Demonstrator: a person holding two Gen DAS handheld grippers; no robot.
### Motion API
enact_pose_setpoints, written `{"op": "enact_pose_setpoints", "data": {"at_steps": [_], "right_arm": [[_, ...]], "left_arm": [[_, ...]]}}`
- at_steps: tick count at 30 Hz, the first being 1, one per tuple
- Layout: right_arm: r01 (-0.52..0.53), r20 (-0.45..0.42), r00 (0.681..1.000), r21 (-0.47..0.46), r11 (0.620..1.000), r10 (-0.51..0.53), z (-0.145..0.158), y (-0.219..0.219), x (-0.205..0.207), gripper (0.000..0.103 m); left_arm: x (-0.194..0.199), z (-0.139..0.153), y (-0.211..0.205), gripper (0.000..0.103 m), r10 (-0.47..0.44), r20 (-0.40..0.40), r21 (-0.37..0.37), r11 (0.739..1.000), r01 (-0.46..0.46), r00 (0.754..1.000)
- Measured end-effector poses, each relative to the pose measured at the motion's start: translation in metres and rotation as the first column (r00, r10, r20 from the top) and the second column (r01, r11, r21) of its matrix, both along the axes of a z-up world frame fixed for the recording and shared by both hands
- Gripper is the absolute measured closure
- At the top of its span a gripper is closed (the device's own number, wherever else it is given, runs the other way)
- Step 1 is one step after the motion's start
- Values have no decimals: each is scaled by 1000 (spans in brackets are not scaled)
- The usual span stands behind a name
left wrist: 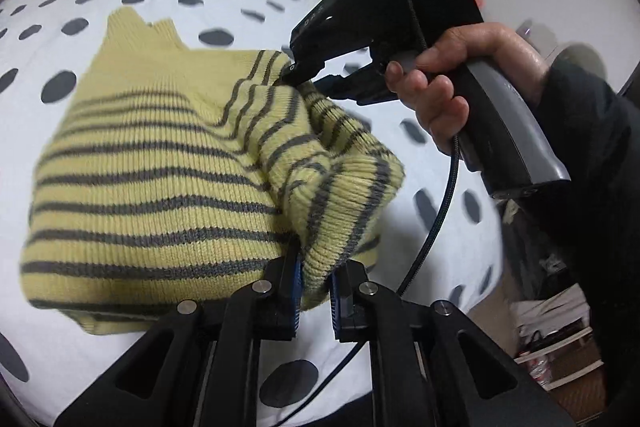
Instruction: Fold large clothes
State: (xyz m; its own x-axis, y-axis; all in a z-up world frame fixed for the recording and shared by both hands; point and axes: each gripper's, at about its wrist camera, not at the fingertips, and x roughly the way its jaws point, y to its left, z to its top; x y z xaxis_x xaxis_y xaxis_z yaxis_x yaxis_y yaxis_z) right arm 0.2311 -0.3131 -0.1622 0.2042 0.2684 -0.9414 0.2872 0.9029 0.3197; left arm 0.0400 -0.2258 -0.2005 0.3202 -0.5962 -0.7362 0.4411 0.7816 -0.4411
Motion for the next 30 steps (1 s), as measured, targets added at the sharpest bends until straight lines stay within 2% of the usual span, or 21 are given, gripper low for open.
{"op": "enact_pose_setpoints", "data": {"at_steps": [2, 5, 7, 8, 10, 12, 14, 16, 18, 21, 22, 24, 25, 29, 30], "right_arm": [[37, -41, 999, 49, 998, -35, -39, -20, -2, 83], [74, -11, 997, 96, 993, -74, -49, -33, -7, 76], [78, 4, 997, 89, 993, -78, -41, -36, -10, 68], [76, 13, 997, 50, 996, -77, -33, -37, -11, 63], [64, 58, 996, -10, 998, -64, -14, -35, -19, 63], [44, 116, 993, -78, 996, -35, 12, -28, -33, 62], [5, 188, 982, -15, 1000, -2, 37, -15, -52, 62], [-50, 217, 975, 55, 997, 37, 51, 4, -70, 62], [-91, 215, 973, 22, 996, 84, 53, 24, -79, 62], [-92, 147, 982, -153, 984, 115, 41, 42, -92, 62], [-88, 129, 986, -160, 983, 109, 34, 41, -98, 62], [-93, 94, 990, -109, 990, 104, 18, 37, -112, 62], [-95, 70, 992, -100, 990, 102, 10, 37, -119, 62], [-110, 47, 992, -105, 988, 115, -8, 45, -135, 62], [-133, 55, 989, -101, 986, 139, -9, 50, -137, 71]], "left_arm": [[-4, -14, -15, 92, -2, 14, 64, 998, 1, 1000], [-11, -15, -26, 87, -1, 67, 114, 993, -7, 998], [-15, -13, -31, 68, -21, 78, 110, 994, 13, 997], [-18, -10, -32, 66, -39, 74, 99, 995, 31, 997], [-14, -3, -34, 60, -55, 74, 67, 996, 50, 996], [-29, 7, -29, 60, -77, 70, 37, 997, 74, 995], [-38, 15, -8, 60, -72, 75, 25, 997, 70, 995], [-43, 23, 22, 60, 18, 119, 63, 998, -26, 993], [-45, 27, 50, 60, 94, 165, 125, 985, -115, 982], [-44, 22, 89, 59, 151, 286, 276, 933, -232, 946], [-42, 17, 99, 59, 154, 304, 317, 914, -252, 940], [-37, 3, 115, 59, 142, 315, 363, 895, -257, 939], [-37, -1, 118, 59, 128, 320, 377, 892, -250, 939], [-39, -7, 112, 58, 44, 375, 376, 906, -195, 926], [-39, -7, 108, 57, 22, 402, 383, 904, -190, 916]]}}
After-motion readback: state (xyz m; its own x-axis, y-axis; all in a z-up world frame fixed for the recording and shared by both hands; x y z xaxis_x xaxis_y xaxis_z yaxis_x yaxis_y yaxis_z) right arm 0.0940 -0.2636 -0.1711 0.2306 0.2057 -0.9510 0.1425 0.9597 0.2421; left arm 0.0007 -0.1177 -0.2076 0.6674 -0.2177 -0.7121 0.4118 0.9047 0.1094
